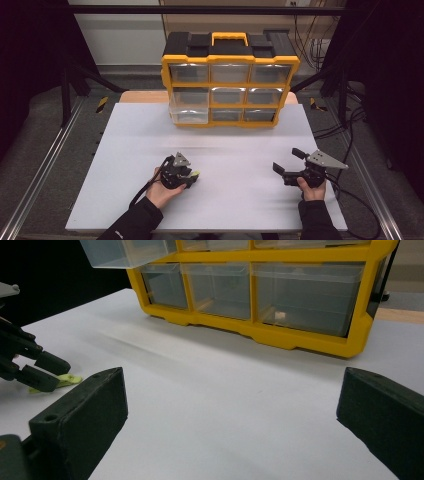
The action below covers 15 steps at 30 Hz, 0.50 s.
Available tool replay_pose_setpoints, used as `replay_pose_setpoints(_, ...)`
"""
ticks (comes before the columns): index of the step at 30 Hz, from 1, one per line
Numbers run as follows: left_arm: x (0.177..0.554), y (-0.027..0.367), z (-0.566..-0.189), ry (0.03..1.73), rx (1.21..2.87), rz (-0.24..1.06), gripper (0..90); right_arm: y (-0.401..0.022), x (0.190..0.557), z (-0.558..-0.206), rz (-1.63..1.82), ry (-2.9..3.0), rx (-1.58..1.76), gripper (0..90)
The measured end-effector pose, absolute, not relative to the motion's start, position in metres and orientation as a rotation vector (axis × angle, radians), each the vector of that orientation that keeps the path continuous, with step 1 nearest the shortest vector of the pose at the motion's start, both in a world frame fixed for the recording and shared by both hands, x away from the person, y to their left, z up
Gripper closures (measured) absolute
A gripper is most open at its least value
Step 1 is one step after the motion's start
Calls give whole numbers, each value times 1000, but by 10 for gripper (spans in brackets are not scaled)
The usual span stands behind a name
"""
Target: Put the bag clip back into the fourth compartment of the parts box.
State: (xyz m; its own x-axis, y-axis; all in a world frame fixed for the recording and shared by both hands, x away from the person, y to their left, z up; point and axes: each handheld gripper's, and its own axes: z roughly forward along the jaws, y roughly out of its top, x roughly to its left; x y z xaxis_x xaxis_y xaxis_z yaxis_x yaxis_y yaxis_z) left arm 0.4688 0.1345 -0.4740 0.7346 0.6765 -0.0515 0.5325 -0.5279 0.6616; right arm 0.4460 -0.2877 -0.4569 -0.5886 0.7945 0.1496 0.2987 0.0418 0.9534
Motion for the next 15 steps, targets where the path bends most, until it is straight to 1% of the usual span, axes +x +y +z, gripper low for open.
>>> replay_pose_setpoints(15,467,133,-472,917,2281,296,734,-287,446,-457,1567,1906,1103,5)
